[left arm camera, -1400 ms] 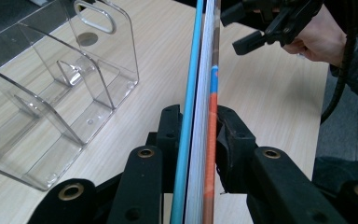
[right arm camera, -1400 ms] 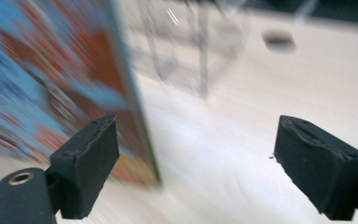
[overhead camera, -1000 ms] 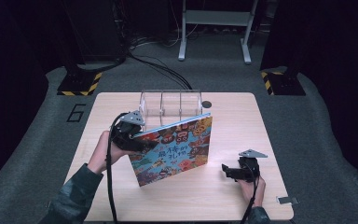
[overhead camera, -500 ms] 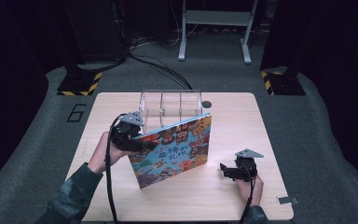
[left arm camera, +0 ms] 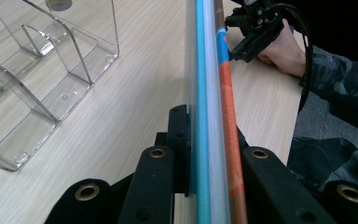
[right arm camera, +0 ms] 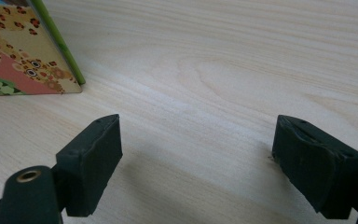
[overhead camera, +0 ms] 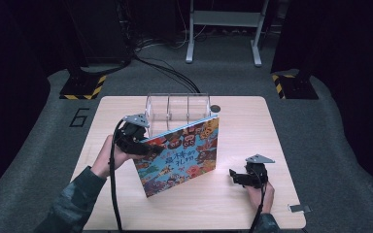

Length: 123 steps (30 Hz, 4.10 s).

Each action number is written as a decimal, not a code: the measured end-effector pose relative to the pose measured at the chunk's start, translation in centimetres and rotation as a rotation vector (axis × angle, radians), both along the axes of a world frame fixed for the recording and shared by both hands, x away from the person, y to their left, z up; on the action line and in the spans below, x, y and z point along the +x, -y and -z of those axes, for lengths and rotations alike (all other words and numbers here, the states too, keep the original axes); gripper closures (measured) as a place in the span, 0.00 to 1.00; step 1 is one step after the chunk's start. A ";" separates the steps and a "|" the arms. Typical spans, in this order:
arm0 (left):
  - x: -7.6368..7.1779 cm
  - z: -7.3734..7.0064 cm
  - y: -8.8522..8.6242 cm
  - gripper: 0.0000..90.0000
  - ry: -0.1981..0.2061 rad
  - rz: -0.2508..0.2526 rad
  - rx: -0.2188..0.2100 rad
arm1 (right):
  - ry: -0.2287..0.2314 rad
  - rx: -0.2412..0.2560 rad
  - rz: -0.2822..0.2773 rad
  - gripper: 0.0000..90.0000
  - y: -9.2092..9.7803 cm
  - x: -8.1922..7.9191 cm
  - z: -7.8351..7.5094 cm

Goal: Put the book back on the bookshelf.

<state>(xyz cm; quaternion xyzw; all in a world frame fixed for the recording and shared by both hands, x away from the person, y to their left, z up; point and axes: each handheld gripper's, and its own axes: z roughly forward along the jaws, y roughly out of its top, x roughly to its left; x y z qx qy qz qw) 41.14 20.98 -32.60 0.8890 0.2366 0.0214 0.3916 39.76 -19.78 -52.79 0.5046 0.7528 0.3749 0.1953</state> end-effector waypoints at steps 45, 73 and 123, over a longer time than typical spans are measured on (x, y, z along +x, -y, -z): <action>2.5 -6.8 0.4 0.89 0.041 -0.038 0.199 | 0.000 -0.001 0.007 0.19 0.1 0.0 0.0; 3.5 -8.6 -4.7 0.89 0.002 -0.175 0.213 | 0.001 -0.014 0.021 0.18 0.1 0.1 0.0; 7.1 -9.2 -8.1 0.89 0.005 -0.459 0.131 | 0.002 -0.016 0.021 0.19 0.0 0.1 0.0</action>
